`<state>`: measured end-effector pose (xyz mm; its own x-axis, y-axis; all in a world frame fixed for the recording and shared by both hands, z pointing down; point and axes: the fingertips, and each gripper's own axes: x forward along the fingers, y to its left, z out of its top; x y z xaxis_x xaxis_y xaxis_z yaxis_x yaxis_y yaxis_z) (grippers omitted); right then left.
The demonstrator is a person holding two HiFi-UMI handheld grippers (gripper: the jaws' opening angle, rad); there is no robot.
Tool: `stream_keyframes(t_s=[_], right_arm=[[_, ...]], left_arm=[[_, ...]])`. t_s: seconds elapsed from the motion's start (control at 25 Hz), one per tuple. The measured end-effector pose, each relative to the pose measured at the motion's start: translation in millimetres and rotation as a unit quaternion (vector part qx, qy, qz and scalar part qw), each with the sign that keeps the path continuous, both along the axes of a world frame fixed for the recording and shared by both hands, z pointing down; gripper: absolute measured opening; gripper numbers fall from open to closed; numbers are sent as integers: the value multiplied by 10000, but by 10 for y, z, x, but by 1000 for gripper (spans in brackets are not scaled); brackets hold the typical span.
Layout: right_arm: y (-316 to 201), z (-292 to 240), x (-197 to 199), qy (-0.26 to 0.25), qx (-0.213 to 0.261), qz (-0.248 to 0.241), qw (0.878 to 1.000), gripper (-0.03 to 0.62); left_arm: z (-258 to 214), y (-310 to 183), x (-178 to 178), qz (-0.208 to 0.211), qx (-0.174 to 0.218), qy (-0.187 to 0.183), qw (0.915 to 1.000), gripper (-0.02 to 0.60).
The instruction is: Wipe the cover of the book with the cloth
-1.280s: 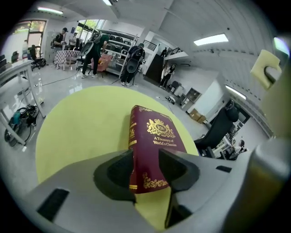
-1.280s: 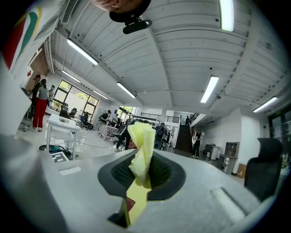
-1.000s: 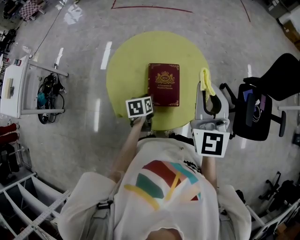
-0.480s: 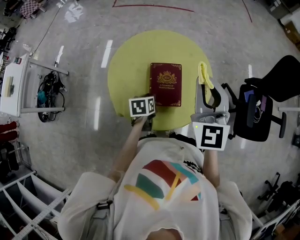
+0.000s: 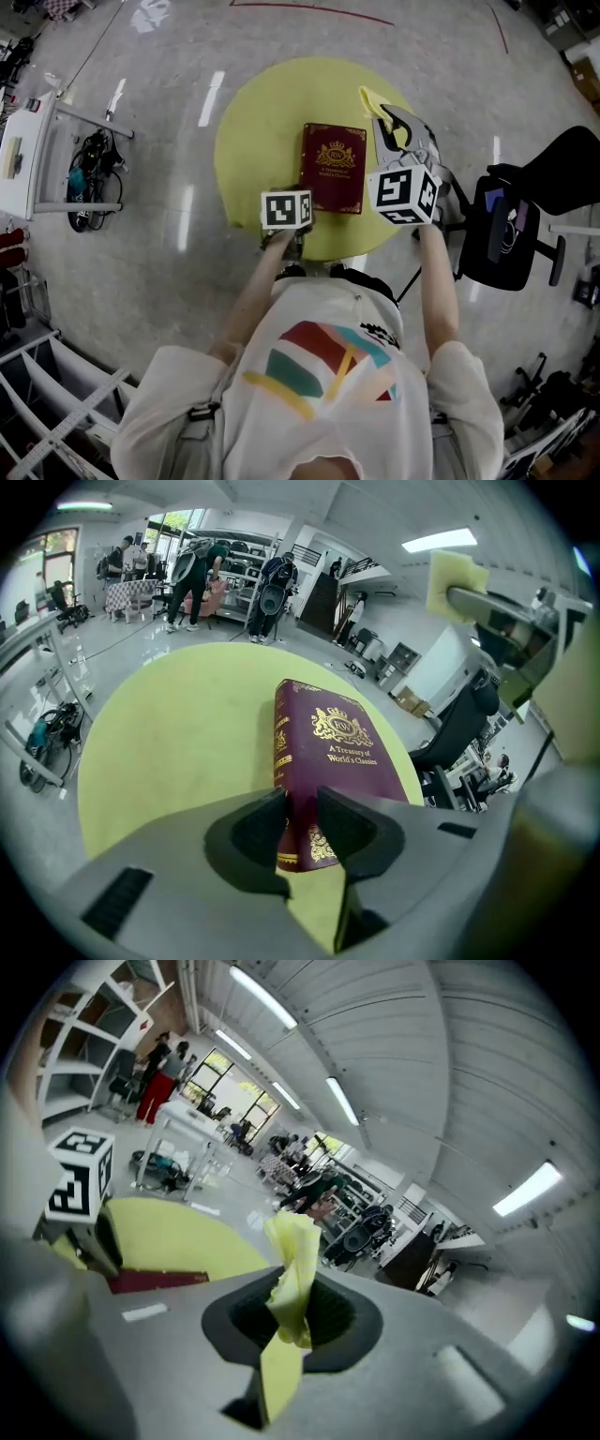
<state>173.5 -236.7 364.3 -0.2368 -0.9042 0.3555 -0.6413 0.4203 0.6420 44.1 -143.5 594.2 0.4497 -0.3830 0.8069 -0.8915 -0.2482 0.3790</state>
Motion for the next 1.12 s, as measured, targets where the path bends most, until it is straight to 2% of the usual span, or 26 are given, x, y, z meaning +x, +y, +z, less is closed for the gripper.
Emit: stream_keyframes(t_s=[0.12, 0.24, 0.52, 0.76, 0.96, 1.12], right_arm=[[-211, 472, -44, 720, -633, -348, 9948, 28], [-330, 953, -101, 967, -1434, -659, 9827, 28], [-450, 1806, 31, 2002, -2499, -405, 9465, 28], [-412, 2070, -32, 2239, -2881, -527, 9296, 28], [-345, 2208, -82, 2242, -3049, -609, 9236, 28], [-323, 2277, -68, 2428, -3022, -665, 9194, 28]], left_arm=[[13, 17, 14, -55, -31, 48, 10000, 110], [16, 13, 13, -122, -38, 132, 9998, 110], [28, 6, -8, -178, -175, 235, 9994, 110], [47, -2, -4, -148, -113, 221, 9996, 110], [51, 9, -10, -145, -162, 257, 9994, 110], [61, 3, 2, -93, -156, 269, 9995, 109]])
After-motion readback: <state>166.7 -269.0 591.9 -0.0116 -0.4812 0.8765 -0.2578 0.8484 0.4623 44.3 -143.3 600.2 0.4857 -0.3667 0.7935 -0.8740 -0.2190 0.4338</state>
